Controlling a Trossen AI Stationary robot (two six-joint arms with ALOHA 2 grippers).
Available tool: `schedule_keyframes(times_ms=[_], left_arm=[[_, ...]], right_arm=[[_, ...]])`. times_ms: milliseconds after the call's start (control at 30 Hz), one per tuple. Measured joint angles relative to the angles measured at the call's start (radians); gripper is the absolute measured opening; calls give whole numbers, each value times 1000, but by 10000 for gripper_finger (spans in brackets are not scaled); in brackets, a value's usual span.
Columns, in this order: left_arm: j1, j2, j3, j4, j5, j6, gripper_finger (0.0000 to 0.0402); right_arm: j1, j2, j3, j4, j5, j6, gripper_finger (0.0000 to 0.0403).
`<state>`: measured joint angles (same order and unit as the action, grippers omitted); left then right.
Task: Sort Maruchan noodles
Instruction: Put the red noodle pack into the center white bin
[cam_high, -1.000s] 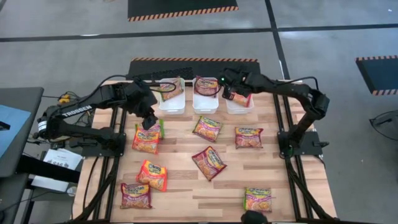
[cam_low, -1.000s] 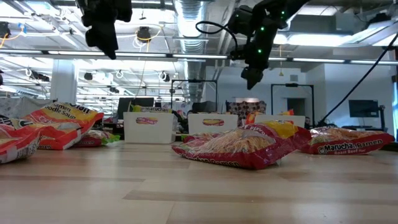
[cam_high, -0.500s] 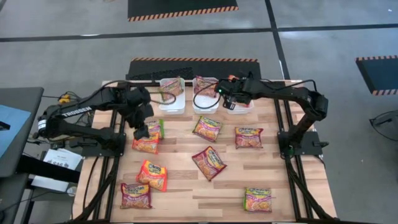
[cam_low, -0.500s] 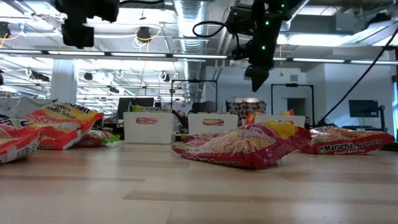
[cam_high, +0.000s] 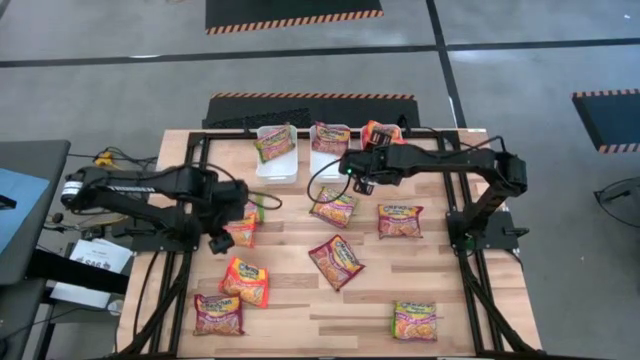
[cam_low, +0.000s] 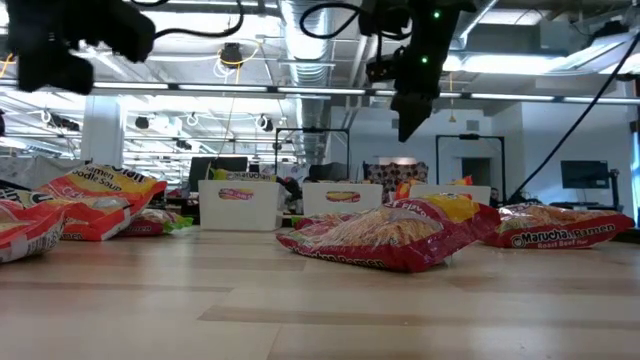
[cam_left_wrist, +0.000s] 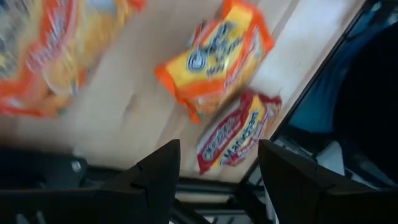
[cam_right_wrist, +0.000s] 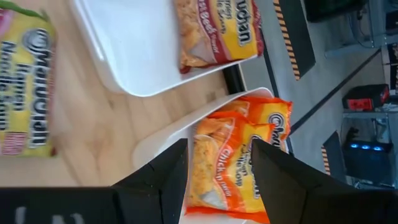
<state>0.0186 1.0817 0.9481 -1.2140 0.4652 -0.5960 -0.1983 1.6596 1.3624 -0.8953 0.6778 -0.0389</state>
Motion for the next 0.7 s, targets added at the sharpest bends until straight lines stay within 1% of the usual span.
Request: schedule_keyframes(times_ms=[67,167,333,567,700], left_arm=[[-40,0,-20,9,0,-44,201],[-114,0,-56,65,-2,-113,201],[-254,0,-127,219,-23,-246,202],[-433,0,-200,387,-147,-438,202],[-539,0,-214,425,-217,-523,202]], right_arm=[[16,0,0,-7,0,21,198],[40,0,0,-29,-2,54,198],[79,0,0,-76,-4,117,198],[134,0,0,-110,-13,211,198],[166,0,0,-112,-35,245,198]])
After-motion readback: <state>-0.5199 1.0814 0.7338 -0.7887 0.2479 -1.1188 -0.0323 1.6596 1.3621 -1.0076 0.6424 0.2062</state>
